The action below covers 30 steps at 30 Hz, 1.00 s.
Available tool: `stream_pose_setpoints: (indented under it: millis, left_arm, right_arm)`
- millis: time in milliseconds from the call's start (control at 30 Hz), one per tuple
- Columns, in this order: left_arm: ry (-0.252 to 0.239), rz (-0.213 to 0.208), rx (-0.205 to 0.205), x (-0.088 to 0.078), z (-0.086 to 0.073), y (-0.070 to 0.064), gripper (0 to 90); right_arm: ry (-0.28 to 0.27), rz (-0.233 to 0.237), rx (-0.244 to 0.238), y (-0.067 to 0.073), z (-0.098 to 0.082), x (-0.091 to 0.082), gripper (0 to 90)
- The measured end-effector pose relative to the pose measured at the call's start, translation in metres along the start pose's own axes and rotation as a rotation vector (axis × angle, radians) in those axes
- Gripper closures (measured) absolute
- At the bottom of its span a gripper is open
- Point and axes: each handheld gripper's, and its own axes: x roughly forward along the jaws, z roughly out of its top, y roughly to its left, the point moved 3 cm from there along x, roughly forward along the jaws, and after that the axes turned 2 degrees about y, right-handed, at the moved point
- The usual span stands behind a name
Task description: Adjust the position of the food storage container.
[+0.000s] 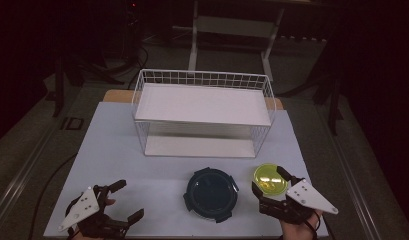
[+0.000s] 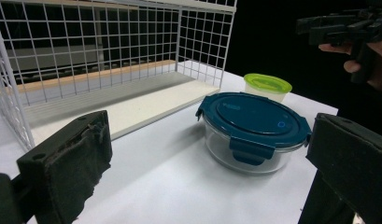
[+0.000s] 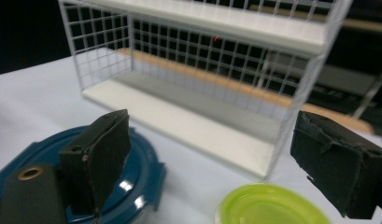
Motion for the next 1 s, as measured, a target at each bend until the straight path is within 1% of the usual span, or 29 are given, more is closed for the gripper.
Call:
stream_pose_setpoints:
  millis: [67, 100, 167, 233, 333, 367, 433, 467, 500, 567, 600, 633, 667, 733, 767, 900, 967, 1000]
  left_arm:
    - [0.000, -0.001, 0.006, 0.000, 0.000, 0.000, 0.0]
    - [0.001, -0.002, 0.006, 0.000, 0.000, 0.000, 0.0]
    - [0.000, -0.003, 0.005, 0.000, 0.000, 0.000, 0.0]
    - [-0.001, -0.003, -0.001, 0.000, 0.000, 0.000, 0.0]
    - [-0.002, -0.002, -0.001, 0.000, 0.000, 0.000, 0.0]
    - [-0.002, -0.002, -0.001, 0.000, 0.000, 0.000, 0.0]
    - [-0.001, -0.002, 0.000, 0.000, 0.000, 0.000, 0.0]
    - [-0.001, -0.002, 0.000, 0.001, 0.000, 0.000, 0.0]
    - [0.000, -0.003, -0.001, 0.001, 0.000, 0.000, 0.0]
    - [0.000, -0.001, -0.002, 0.001, 0.000, 0.001, 0.0]
    - [0.001, -0.001, -0.002, 0.001, -0.001, 0.001, 0.0]
    - [0.000, -0.001, 0.000, 0.001, -0.001, 0.001, 0.0]
    - [0.001, -0.001, 0.001, 0.001, -0.001, 0.001, 0.0]
    - [0.001, -0.001, 0.000, 0.001, -0.001, 0.001, 0.0]
    - [0.001, -0.001, -0.001, 0.001, -0.001, 0.001, 0.0]
    - [0.004, -0.001, 0.001, 0.001, -0.001, 0.001, 0.0]
    - [0.004, 0.001, 0.001, 0.001, -0.001, 0.001, 0.0]
    - [0.004, 0.001, 0.001, 0.001, -0.001, 0.001, 0.0]
  right_arm:
    - [0.016, 0.023, 0.056, 0.001, 0.004, 0.004, 10.8]
    - [0.016, 0.033, 0.063, 0.001, 0.005, 0.005, 10.7]
    - [0.026, 0.037, 0.050, 0.002, 0.006, 0.008, 10.8]
    - [0.047, 0.073, 0.036, 0.005, 0.007, 0.012, 11.0]
    - [0.066, 0.097, 0.029, 0.007, 0.005, 0.014, 15.2]
    - [0.077, 0.098, 0.030, 0.007, 0.003, 0.014, 19.3]
    - [0.099, 0.111, 0.029, 0.008, -0.001, 0.015, 24.2]
    - [0.107, 0.117, 0.035, 0.008, -0.003, 0.015, 31.0]
    - [0.122, 0.128, 0.036, 0.008, -0.006, 0.015, 33.1]
    - [0.142, 0.131, 0.029, 0.010, -0.011, 0.016, 36.6]
    - [0.157, 0.141, 0.034, 0.010, -0.014, 0.017, 36.9]
    - [0.178, 0.142, 0.027, 0.012, -0.019, 0.018, 39.6]
    - [0.192, 0.152, 0.030, 0.013, -0.023, 0.018, 43.7]
    - [0.222, 0.163, 0.038, 0.014, -0.031, 0.018, 48.8]
    - [0.242, 0.169, 0.038, 0.014, -0.035, 0.019, 54.3]
    - [0.300, 0.205, 0.020, 0.016, -0.043, 0.021, 71.4]
    - [0.327, 0.240, 0.020, 0.018, -0.046, 0.023, 78.1]
    - [0.327, 0.240, 0.020, 0.018, -0.046, 0.023, 78.1]
